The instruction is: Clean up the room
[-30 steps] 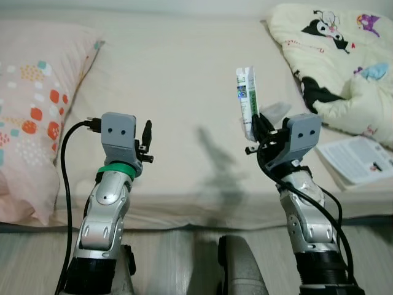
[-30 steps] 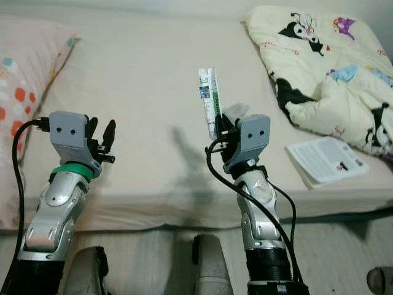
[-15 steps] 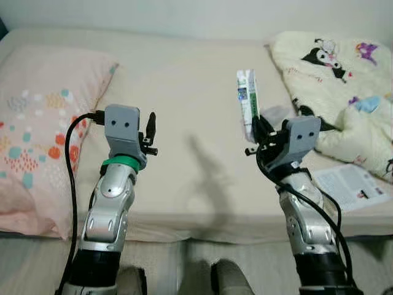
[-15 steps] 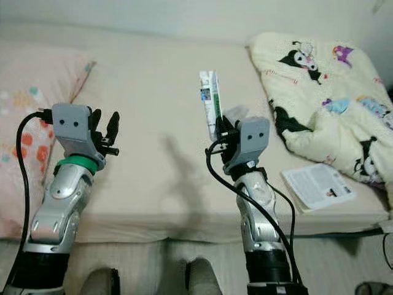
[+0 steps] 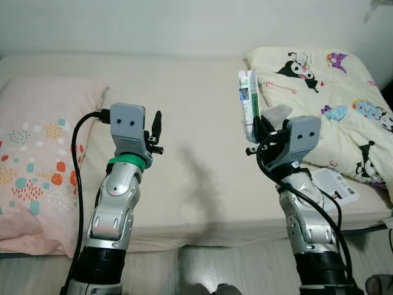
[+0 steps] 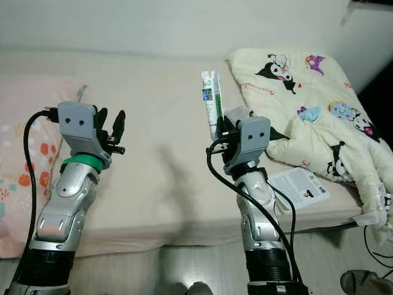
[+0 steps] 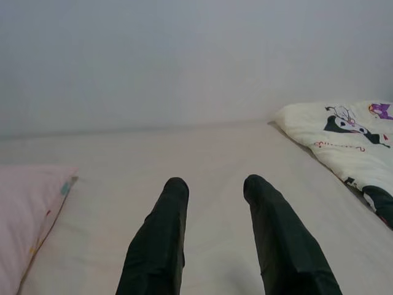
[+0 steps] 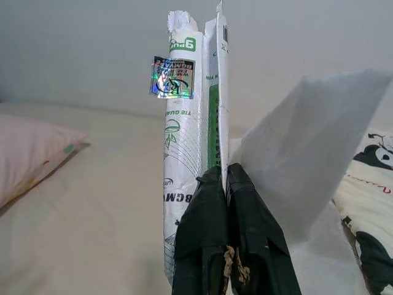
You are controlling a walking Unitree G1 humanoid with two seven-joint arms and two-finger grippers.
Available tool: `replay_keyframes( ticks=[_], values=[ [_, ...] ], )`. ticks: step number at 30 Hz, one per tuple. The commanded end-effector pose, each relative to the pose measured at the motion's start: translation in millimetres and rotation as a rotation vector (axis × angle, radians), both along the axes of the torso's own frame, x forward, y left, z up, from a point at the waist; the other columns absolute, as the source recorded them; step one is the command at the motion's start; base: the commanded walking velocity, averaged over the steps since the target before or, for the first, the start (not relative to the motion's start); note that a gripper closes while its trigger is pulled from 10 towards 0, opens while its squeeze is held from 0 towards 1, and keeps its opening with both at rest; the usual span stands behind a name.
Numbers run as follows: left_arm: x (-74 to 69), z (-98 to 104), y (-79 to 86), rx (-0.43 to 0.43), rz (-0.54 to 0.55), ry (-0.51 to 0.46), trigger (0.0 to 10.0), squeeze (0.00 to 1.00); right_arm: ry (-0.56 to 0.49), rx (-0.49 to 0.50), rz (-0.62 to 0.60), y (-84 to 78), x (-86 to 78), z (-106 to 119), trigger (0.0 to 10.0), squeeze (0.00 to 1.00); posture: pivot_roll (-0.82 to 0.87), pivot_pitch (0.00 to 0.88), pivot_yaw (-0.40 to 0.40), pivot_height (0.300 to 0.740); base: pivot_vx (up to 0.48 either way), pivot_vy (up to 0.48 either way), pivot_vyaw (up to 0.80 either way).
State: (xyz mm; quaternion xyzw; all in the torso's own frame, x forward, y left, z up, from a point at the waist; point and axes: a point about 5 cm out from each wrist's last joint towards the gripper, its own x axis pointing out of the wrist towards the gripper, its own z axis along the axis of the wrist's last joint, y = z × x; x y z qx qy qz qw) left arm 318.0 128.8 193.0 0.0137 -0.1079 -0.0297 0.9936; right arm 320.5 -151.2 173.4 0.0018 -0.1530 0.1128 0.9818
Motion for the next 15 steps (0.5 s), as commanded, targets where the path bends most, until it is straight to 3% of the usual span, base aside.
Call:
replay_keyframes(
  ticks=[1,11,15],
  values=[
    [-1.4,-8.8,-0.6,0.001,-0.001,0.031,10.0,0.00,0.022,-0.010,0.003,0.8,-1.2,-7.1,10.0,0.00,-0.06,0.062,-0.049,0.720,0.000,0.000,0.00],
    [-5.8,-9.9,-6.2,0.031,-0.037,0.022,10.0,0.00,0.031,-0.012,0.014,3.2,-0.1,-9.0,10.0,0.00,-0.05,0.060,-0.052,0.720,0.000,0.000,0.00],
    [-6.3,-9.6,-7.6,0.042,-0.043,0.012,10.0,0.00,0.031,-0.014,0.014,3.4,0.6,-8.8,10.0,0.00,-0.06,0.058,-0.048,0.720,0.000,-0.448,0.00]
  ],
)
